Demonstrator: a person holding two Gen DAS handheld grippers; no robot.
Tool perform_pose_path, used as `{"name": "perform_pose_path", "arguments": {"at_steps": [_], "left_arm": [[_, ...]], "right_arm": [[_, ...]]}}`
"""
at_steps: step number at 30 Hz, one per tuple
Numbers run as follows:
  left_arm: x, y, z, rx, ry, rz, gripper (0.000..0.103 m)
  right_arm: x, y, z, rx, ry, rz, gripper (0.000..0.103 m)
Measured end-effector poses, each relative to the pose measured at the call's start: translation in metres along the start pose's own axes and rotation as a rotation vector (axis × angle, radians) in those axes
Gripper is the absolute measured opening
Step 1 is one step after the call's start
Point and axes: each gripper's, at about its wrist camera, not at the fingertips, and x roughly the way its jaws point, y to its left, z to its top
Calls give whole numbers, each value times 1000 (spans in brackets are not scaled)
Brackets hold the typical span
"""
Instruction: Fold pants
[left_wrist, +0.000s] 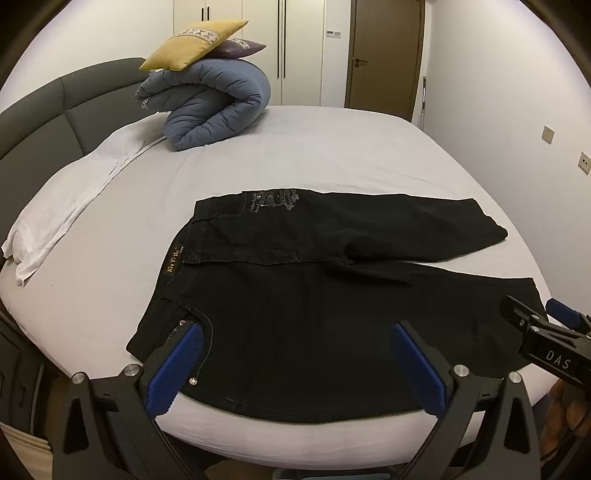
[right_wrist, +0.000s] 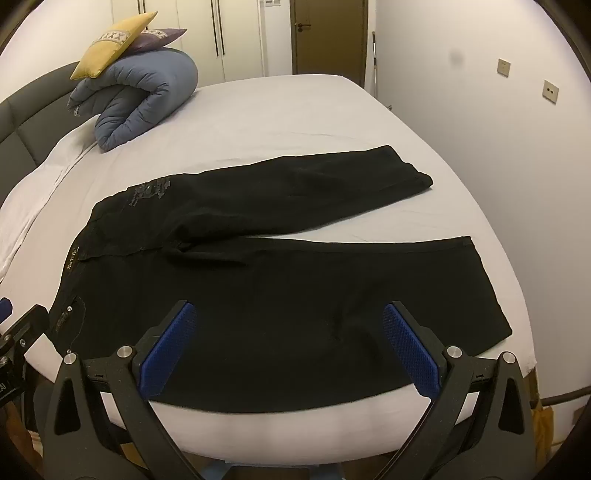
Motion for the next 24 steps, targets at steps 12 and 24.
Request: {"name": "perform_pose_path", "arguments": {"at_steps": [12, 24], "left_arm": [[0, -1, 0, 6, 1, 5, 103], [1, 5, -3, 2, 1, 4, 103]], "right_arm": [[-5, 3, -6, -1, 3, 5, 103], [2, 23, -16, -1, 8, 16, 103]]}}
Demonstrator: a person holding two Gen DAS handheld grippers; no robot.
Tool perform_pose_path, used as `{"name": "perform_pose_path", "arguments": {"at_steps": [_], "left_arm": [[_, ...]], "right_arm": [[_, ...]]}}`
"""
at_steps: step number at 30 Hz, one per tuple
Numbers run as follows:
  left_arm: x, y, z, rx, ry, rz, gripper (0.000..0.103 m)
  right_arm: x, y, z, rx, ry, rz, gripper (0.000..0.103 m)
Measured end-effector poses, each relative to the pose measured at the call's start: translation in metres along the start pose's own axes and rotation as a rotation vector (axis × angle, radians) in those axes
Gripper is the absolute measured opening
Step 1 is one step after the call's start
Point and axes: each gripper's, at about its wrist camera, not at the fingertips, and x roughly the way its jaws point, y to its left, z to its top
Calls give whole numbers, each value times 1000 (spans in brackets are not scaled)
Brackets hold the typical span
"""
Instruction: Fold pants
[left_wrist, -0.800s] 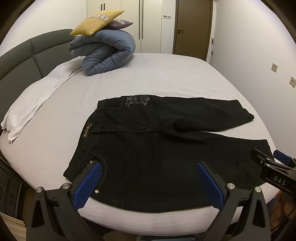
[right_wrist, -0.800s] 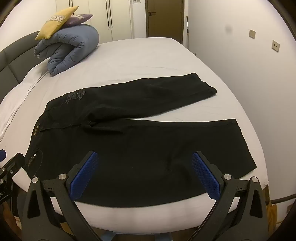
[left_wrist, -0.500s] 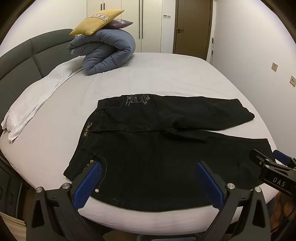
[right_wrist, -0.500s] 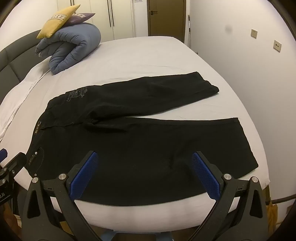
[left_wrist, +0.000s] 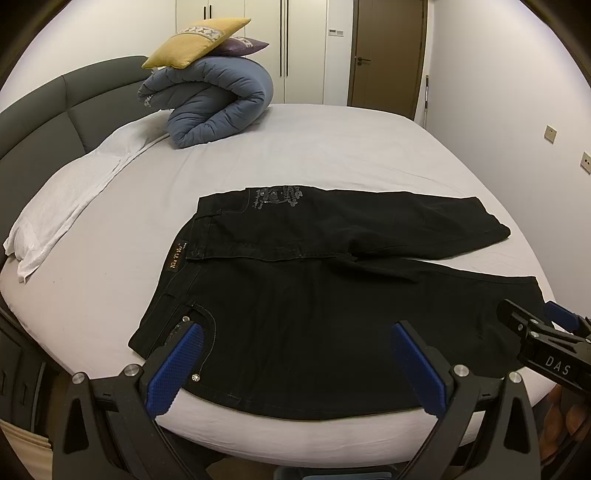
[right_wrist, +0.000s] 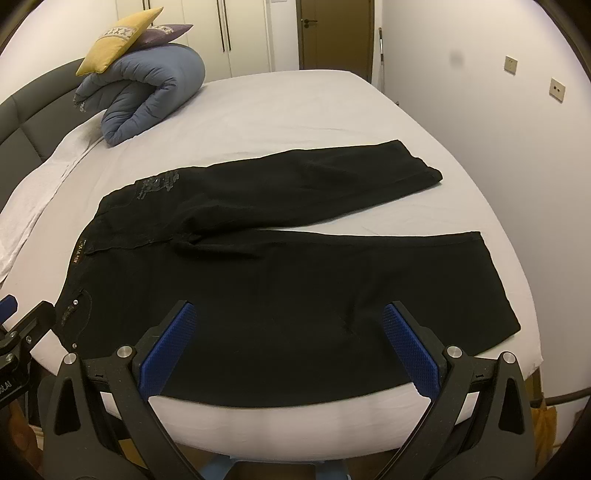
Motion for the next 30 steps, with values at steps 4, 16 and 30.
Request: {"name": "perform_pose_path", "arguments": {"at_steps": [4, 16, 30], "left_arm": [[0, 0, 0, 1, 1, 1, 103], [0, -2, 1, 0, 2, 4, 103], [1, 5, -1, 4, 1, 5, 103]], "right_arm": [[0, -3, 1, 5, 5, 7, 103], [0, -2, 1, 6, 11, 14, 103], [-2, 0, -1, 4, 12, 22, 103]]}}
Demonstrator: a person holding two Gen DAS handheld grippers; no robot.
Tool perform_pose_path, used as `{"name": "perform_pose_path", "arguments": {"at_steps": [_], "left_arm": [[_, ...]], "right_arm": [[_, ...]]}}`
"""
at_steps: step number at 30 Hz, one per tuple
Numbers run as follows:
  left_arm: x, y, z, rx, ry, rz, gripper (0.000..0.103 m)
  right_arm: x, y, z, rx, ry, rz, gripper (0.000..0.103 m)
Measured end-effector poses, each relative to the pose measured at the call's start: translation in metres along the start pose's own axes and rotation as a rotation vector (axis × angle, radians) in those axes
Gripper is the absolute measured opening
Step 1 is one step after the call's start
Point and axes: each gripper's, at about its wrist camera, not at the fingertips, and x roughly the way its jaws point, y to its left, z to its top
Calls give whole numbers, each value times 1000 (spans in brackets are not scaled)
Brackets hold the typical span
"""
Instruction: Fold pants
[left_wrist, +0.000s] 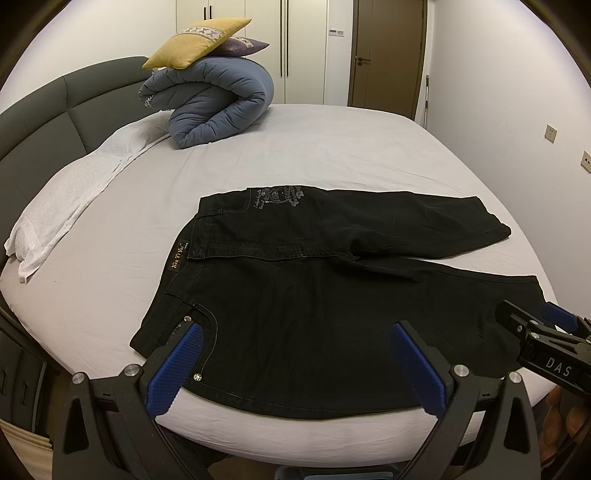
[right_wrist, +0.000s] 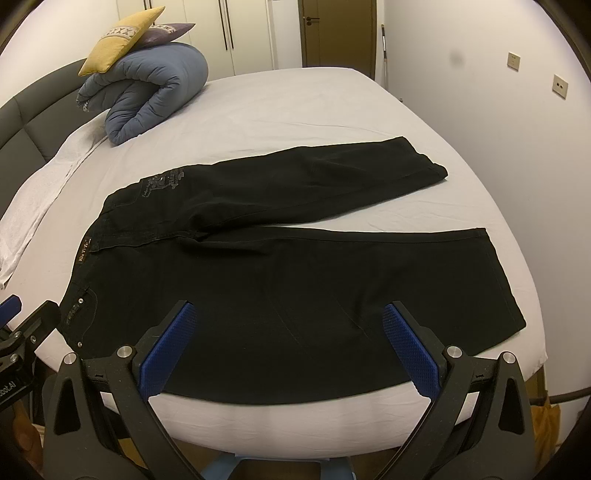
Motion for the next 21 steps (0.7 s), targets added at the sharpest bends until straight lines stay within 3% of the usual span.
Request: {"name": "perform_pose_path", "arguments": {"at_steps": [21], "left_arm": [[3, 5, -3, -5, -3, 25, 103]], "right_arm": [[0, 5, 0, -6, 6, 9, 103]]}}
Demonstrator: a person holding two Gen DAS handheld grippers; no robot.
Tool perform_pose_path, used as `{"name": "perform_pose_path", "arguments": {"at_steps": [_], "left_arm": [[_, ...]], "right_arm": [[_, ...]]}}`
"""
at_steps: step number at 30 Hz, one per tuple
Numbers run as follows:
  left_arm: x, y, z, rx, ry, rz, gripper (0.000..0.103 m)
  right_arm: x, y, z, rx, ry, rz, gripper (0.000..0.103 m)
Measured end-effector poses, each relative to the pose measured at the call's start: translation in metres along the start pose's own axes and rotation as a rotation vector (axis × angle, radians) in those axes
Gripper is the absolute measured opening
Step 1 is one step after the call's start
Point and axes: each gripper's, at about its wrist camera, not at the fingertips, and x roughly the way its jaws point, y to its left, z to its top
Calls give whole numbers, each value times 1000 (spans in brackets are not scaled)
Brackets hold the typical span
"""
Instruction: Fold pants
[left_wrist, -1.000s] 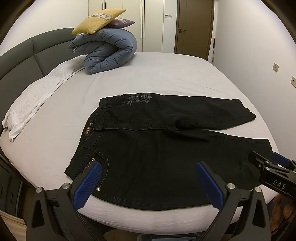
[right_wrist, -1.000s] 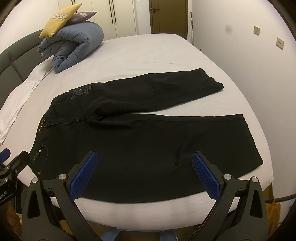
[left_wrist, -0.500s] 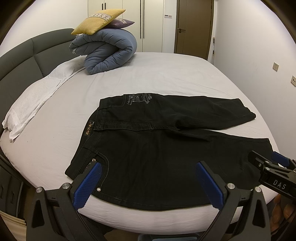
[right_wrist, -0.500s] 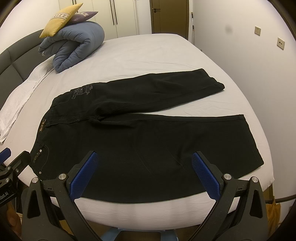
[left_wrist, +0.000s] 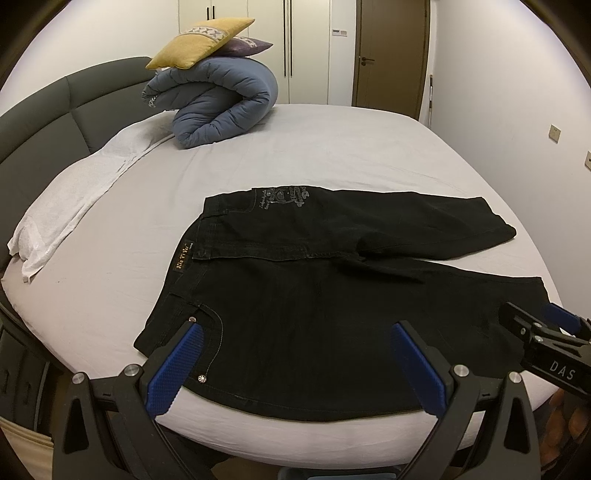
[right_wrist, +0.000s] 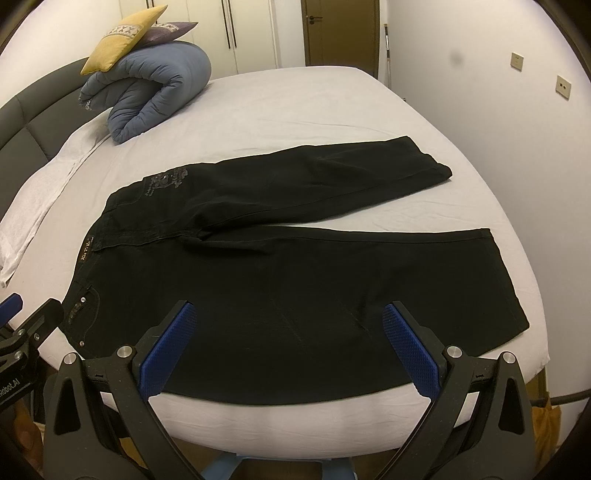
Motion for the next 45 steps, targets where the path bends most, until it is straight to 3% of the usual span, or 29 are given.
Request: {"name": "perform_pose_path", "arguments": {"at_steps": [18, 21, 25, 28, 32, 33, 36, 38, 39, 45], "left_arm": [[20, 12, 8, -5, 17, 1, 103], [27, 22, 11, -30, 13, -41, 103], [48, 42, 28, -67, 50, -156, 103], [63, 59, 47, -102, 7, -221, 103], [116, 80, 95, 9, 164, -80, 103], [126, 85, 106, 25, 159, -67, 103], [167, 93, 153, 144, 137, -12, 103], [195, 92, 179, 235, 137, -12, 103], [211, 89, 193, 291, 132, -17, 103], [301, 82, 236, 442, 238, -40, 103]], "right_arm": [[22, 12, 11, -34, 39, 29, 103], [30, 15, 14, -44, 49, 34, 103], [42, 19, 23, -77, 56, 75, 103], [53, 21, 39, -119, 40, 135, 103], [72, 20, 74, -194, 21, 230, 103], [78, 18, 85, -212, 16, 257, 102], [101, 15, 116, -268, 28, 318, 83], [116, 13, 134, -300, 43, 348, 66], [128, 12, 145, -322, 53, 363, 62], [171, 11, 178, -391, 80, 445, 59]]}}
